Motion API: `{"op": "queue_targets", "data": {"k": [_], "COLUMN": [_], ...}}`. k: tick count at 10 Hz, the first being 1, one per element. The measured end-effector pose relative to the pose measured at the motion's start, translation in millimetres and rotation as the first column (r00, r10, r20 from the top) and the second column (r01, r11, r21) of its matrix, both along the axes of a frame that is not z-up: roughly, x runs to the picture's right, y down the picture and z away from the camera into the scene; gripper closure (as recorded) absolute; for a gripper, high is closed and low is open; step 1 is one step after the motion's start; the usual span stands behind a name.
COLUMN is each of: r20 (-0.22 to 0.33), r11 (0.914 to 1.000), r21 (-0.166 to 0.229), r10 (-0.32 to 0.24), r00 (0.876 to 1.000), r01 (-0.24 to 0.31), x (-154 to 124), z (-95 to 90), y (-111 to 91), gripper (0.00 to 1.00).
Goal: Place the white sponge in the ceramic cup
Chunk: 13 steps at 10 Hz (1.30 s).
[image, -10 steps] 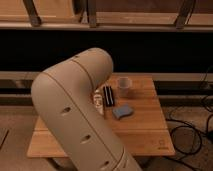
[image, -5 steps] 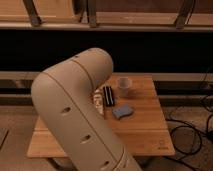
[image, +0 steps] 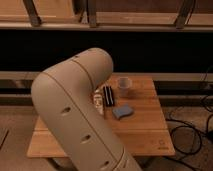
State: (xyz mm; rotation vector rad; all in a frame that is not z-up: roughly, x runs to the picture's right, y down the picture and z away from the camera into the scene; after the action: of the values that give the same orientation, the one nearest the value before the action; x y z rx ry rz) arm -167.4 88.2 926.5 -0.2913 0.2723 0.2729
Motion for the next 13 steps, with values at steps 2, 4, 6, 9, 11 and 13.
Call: {"op": "queue_targets", "data": {"k": [2,4,6,9,11,13], "r20": [0.0,0.004,0.072,0.269,0.383,0.434], "r11": [1.0,1.0,0.9998,0.9952,0.9904,0.9895], "r21": [0.0,0.0,0.0,0.023,0.051,0.065], "r10": [0.0,0.0,-0.018,-0.098,-0.138,-0.144], "r00": [1.0,1.0,0.997,0.958,0.913,0.889], "r01": [0.0,0.0,0.018,0.095,0.128,0.129], "x": [0,-1,-21,-79,-111,-120], "z": [0.0,-0.1,-1.9,-24.6,-50.7,-76.0], "y": [0,-1,-9,-41,-61,-70], "gripper": [0.2,0.2,0.2,0.2,0.2,0.2]}}
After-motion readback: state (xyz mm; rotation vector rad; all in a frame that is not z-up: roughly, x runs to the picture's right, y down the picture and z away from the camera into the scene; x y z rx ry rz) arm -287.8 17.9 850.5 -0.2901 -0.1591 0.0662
